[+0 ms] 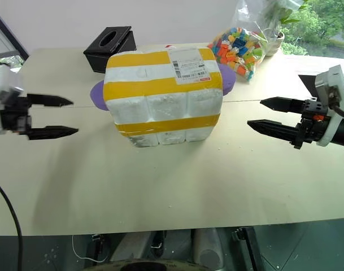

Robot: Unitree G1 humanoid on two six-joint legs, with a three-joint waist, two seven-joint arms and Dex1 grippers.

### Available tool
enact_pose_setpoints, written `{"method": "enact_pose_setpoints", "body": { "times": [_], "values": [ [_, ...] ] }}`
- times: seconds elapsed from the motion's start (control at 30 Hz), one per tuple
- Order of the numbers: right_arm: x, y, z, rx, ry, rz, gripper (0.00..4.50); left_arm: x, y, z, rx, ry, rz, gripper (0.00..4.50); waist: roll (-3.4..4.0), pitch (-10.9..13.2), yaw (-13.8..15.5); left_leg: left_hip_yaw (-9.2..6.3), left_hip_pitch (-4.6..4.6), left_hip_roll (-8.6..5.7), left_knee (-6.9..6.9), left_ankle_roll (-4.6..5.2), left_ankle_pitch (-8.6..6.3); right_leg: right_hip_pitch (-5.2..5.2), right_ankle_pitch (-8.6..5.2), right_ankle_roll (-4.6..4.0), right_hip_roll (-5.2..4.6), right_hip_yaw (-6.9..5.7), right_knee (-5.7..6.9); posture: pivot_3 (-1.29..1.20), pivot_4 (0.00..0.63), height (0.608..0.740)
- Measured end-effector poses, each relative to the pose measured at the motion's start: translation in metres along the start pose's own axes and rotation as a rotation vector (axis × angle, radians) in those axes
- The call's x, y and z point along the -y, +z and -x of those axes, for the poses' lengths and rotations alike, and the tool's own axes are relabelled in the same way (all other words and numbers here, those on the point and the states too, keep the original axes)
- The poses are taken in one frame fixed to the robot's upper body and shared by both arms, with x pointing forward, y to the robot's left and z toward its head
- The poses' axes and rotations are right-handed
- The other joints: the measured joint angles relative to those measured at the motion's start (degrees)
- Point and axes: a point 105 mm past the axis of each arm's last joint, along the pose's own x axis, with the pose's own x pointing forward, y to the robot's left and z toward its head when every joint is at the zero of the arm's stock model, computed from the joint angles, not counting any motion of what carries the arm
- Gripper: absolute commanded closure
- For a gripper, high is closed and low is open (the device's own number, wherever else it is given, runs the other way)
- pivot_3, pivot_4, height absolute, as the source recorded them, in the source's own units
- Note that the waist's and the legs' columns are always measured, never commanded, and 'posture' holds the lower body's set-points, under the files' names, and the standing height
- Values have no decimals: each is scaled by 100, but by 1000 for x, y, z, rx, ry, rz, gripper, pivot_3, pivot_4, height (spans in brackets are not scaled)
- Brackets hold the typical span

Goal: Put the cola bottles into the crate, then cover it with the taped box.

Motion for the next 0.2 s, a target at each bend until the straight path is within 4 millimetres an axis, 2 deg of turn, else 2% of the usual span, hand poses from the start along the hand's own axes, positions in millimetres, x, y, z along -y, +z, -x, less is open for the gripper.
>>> {"method": "enact_pose_setpoints", "body": {
  "times": [0.1,0.2],
  "values": [
    [6,-2,-4,-22,-3,27,0,3,-4,10,24,-64,108,42,0,0,-32,0,0,-1,0,0,0,2,0,0,-4,0,-3,0,150,732],
    [10,-4,-9,-38,5,31,0,1,-6,6,14,-87,127,42,1,1,-21,0,0,-3,0,-1,-1,2,0,-1,-8,3,-3,0,150,732]
  ]
}}
